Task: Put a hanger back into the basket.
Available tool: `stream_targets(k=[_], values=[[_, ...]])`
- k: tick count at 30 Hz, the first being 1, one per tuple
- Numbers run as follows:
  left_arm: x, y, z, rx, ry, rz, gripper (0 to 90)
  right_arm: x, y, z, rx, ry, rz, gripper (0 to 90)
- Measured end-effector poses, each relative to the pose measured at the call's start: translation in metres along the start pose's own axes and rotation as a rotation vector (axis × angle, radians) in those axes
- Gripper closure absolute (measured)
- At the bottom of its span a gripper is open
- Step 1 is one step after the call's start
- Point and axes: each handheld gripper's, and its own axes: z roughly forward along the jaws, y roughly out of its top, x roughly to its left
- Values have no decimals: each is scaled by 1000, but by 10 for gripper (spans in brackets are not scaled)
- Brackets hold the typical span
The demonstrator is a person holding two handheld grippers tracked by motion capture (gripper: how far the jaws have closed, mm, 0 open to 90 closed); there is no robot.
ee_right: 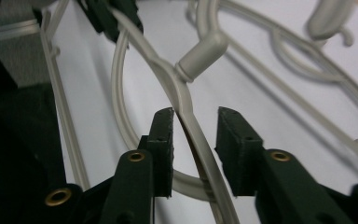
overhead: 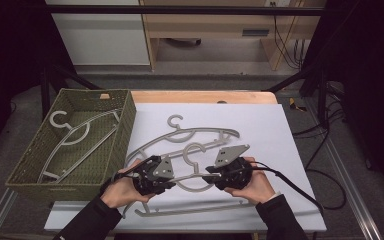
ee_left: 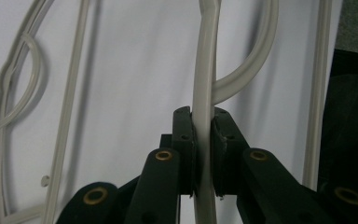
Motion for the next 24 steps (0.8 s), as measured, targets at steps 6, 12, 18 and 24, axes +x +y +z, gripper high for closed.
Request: stream_targets(k=[6, 12, 18, 24], values=[[5, -5, -3, -32, 56, -94, 816, -8, -2, -16, -104, -91, 79, 490], [10, -8, -12, -81, 105, -160, 818, -15, -14, -25, -161, -148, 165, 365], [15, -9, -25, -115, 150, -187, 818, -17, -29, -39, -221, -220, 244, 258], [21, -7, -40, -135, 188, -216, 818, -18, -46, -49, -255, -276, 289, 176]])
